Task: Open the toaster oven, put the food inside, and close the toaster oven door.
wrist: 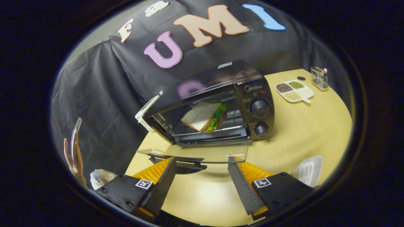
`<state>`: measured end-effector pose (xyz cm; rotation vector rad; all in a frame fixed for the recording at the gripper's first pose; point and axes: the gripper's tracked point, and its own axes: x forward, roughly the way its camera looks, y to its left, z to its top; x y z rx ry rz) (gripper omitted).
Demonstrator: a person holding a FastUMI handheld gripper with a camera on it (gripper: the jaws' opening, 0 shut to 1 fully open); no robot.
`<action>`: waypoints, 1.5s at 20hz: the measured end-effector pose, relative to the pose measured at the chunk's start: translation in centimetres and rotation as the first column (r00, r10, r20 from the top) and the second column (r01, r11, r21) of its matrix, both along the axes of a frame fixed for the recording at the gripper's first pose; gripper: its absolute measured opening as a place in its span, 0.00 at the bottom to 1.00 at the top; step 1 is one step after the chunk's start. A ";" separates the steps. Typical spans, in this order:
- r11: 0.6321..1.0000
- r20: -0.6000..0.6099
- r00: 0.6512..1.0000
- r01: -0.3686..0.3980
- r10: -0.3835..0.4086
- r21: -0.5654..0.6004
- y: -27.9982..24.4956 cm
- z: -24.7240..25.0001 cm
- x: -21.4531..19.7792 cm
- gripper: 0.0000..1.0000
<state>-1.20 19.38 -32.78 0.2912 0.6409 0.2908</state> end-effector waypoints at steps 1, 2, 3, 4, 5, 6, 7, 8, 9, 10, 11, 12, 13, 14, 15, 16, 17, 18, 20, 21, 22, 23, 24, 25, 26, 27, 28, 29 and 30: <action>1.000 0.008 1.000 0.004 -0.004 0.002 0.0 0.3 0.3 0.99; 1.000 0.017 1.000 0.014 -0.014 0.008 0.1 0.5 0.6 1.00; 1.000 0.021 1.000 0.022 -0.023 0.014 0.1 0.7 0.8 1.00; 0.999 0.025 0.999 0.028 -0.028 0.019 0.1 1.0 1.0 1.00; 0.999 0.028 0.999 0.032 -0.033 0.021 0.0 1.1 1.3 1.00; 0.999 0.030 0.999 0.035 -0.035 0.021 0.1 1.3 1.4 1.00; 0.999 0.034 0.999 0.037 -0.038 0.022 0.1 1.5 1.7 1.00; 0.999 0.039 0.998 0.040 -0.041 0.022 0.1 1.7 1.8 1.00; 0.999 0.051 0.998 0.046 -0.047 0.018 0.1 2.3 1.7 1.00; 0.999 0.070 0.996 0.049 -0.050 0.008 0.0 2.7 2.1 1.00; 0.999 0.093 0.994 0.053 -0.052 -0.003 0.0 3.1 2.6 1.00; 0.998 0.114 0.992 0.053 -0.051 -0.015 0.2 3.5 3.0 1.00; 0.998 0.133 0.990 0.053 -0.050 -0.024 0.3 3.9 3.5 1.00; 0.998 0.149 0.987 0.058 -0.053 -0.028 0.3 4.3 4.1 1.00; 0.998 0.163 0.985 0.062 -0.057 -0.030 0.4 4.6 4.8 1.00; 0.997 0.173 0.983 0.071 -0.063 -0.040 0.4 4.6 5.8 1.00; 0.992 0.165 0.984 0.084 -0.066 -0.100 -0.4 3.8 6.5 1.00; 0.983 0.151 0.987 0.085 -0.059 -0.166 -1.4 2.9 6.5 1.00; 0.982 0.127 0.991 0.062 -0.039 -0.180 -1.1 1.6 6.8 0.94; 0.986 0.129 0.991 0.058 -0.038 -0.156 -0.6 1.8 6.8 0.94; 0.988 0.142 0.989 0.061 -0.041 -0.141 -0.6 2.3 7.0 0.94; 0.989 0.156 0.987 0.066 -0.044 -0.134 -0.7 2.7 7.1 0.94; 0.989 0.161 0.986 0.072 -0.051 -0.128 -0.8 2.9 7.2 0.94; 0.990 0.160 0.985 0.079 -0.059 -0.118 -0.9 3.1 7.3 0.94; 0.990 0.159 0.985 0.089 -0.071 -0.107 -1.1 3.3 7.3 0.93; 0.991 0.161 0.983 0.100 -0.083 -0.095 -1.3 3.8 7.4 0.93; 0.990 0.167 0.981 0.109 -0.094 -0.084 -1.7 4.2 7.5 0.93; 0.990 0.176 0.979 0.121 -0.106 -0.077 -2.1 4.9 7.6 0.93; 0.989 0.188 0.976 0.128 -0.113 -0.073 -2.4 5.7 7.5 0.93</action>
